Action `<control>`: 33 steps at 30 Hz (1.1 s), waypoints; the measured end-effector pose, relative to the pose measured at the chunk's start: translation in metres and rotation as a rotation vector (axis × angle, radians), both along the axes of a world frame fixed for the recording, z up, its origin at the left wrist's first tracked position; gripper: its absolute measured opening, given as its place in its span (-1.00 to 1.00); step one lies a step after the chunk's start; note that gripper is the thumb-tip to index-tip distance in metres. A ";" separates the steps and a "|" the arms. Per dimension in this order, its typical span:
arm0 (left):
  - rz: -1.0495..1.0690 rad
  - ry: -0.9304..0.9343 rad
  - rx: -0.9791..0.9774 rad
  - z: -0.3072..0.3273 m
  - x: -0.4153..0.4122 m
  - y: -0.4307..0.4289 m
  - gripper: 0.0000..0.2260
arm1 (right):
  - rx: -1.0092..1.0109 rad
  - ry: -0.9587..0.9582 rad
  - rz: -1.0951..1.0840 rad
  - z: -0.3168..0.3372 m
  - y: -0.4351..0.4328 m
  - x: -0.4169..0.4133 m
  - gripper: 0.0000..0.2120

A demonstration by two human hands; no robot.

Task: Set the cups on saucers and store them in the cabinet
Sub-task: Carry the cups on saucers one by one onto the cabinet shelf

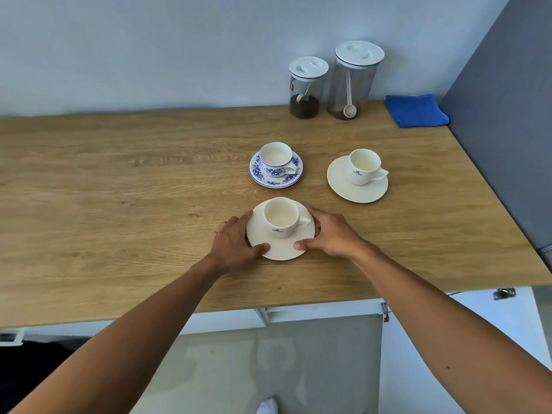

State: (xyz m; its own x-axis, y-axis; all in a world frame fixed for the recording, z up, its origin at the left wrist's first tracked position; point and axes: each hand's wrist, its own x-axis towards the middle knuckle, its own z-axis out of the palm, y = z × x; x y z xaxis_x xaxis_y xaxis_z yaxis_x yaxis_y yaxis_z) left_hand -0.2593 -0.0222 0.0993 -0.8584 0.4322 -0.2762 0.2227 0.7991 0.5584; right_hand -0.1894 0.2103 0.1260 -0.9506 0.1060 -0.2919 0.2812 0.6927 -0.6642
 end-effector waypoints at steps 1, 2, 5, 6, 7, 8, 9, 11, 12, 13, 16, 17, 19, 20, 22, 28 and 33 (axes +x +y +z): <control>0.005 -0.008 0.022 0.000 -0.001 0.001 0.00 | -0.015 0.004 -0.018 -0.001 0.001 0.000 -0.14; 0.006 -0.016 0.050 0.001 -0.001 0.002 -0.01 | -0.029 0.006 -0.034 -0.003 0.001 0.000 -0.14; 0.017 -0.060 0.167 0.004 -0.001 0.005 -0.10 | -0.078 0.036 -0.089 -0.008 0.005 0.000 -0.22; 0.028 -0.083 0.218 0.005 -0.002 0.005 -0.14 | -0.109 0.036 -0.114 -0.009 0.005 0.001 -0.22; 0.038 -0.113 0.261 0.006 -0.002 0.006 -0.17 | -0.147 0.033 -0.137 -0.010 0.006 0.003 -0.18; 0.038 -0.141 0.295 0.008 -0.001 0.006 -0.19 | -0.191 0.025 -0.162 -0.011 0.006 0.006 -0.11; 0.031 -0.170 0.321 0.010 -0.001 0.006 -0.19 | -0.237 0.019 -0.184 -0.011 0.007 0.010 -0.03; 0.014 -0.228 0.375 0.012 0.002 0.007 -0.18 | -0.316 0.006 -0.216 -0.011 0.008 0.020 0.04; 0.011 -0.260 0.406 0.013 0.005 0.008 -0.16 | -0.342 0.006 -0.225 -0.011 0.010 0.025 0.06; 0.005 -0.289 0.434 0.015 0.009 0.009 -0.15 | -0.369 0.009 -0.233 -0.011 0.011 0.031 0.07; -0.029 -0.347 0.499 0.018 0.025 0.014 -0.18 | -0.495 0.009 -0.266 -0.009 0.016 0.053 0.08; -0.040 -0.364 0.513 0.019 0.031 0.016 -0.18 | -0.542 0.003 -0.280 -0.008 0.018 0.060 0.08; -0.058 -0.398 0.540 0.022 0.047 0.019 -0.17 | -0.614 -0.006 -0.300 -0.006 0.021 0.080 0.09; -0.059 -0.410 0.550 0.024 0.057 0.021 -0.17 | -0.633 -0.005 -0.301 -0.004 0.022 0.090 0.09; -0.056 -0.425 0.566 0.026 0.077 0.023 -0.17 | -0.652 0.000 -0.303 0.001 0.024 0.110 0.09; -0.033 -0.458 0.638 0.033 0.155 0.020 -0.17 | -0.654 0.020 -0.270 0.016 0.022 0.185 0.06; -0.039 -0.484 0.655 0.038 0.214 0.008 -0.18 | -0.675 0.023 -0.277 0.018 0.012 0.246 0.06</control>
